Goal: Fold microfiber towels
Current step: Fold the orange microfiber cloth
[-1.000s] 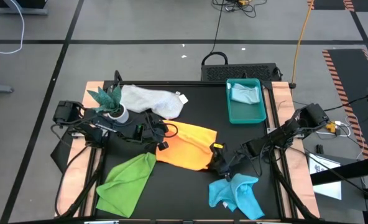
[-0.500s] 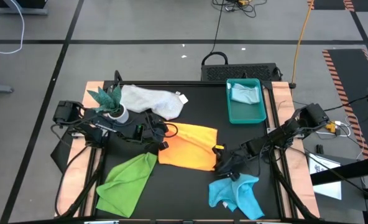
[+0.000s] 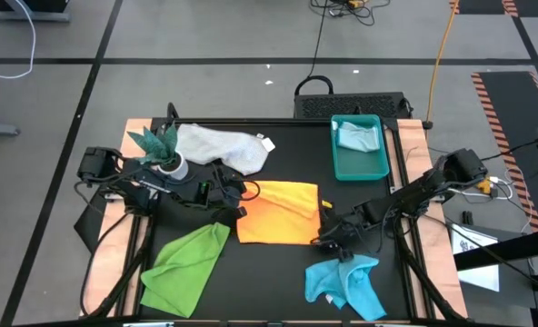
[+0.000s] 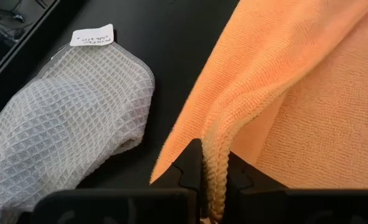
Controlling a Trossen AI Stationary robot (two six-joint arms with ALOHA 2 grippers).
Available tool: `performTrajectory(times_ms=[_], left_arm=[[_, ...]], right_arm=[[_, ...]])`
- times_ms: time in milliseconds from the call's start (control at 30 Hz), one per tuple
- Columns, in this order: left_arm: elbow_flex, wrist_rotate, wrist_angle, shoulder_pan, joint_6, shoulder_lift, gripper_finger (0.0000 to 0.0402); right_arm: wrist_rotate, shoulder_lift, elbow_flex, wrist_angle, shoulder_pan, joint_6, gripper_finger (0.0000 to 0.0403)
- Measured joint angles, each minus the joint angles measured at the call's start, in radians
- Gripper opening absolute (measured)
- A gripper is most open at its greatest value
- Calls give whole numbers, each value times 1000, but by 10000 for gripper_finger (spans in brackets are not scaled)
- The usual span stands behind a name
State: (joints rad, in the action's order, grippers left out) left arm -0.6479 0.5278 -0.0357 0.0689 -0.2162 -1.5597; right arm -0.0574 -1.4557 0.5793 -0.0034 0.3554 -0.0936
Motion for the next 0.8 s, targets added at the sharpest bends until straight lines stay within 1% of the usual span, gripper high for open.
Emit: performTrajectory(times_ms=[100, 167, 233, 333, 500, 533, 633, 700, 800], left_arm=[[0, 0, -3, 0, 0, 0, 26], [0, 0, -8, 0, 0, 0, 26], [0, 0, -13, 0, 1, 0, 26], [0, 0, -13, 0, 1, 0, 26], [0, 0, -14, 0, 1, 0, 26], [0, 0, -14, 0, 0, 0, 26], [0, 0, -15, 0, 0, 0, 26], [0, 0, -14, 0, 0, 0, 26], [0, 0, -14, 0, 0, 0, 26]], right_arm=[[-92, 55, 0, 15, -10, -78, 129], [-113, 92, 0, 31, -10, -111, 138], [-105, 115, 1, 51, -6, -115, 135], [-61, 112, 1, 66, 0, -103, 106], [-43, 25, 1, 66, -15, -103, 19], [-36, 5, 1, 73, -23, -103, 10], [6, -56, 0, 98, -47, -123, 13], [-2, -79, 3, 121, -69, -144, 16], [-56, -84, 3, 117, -96, -156, 10]])
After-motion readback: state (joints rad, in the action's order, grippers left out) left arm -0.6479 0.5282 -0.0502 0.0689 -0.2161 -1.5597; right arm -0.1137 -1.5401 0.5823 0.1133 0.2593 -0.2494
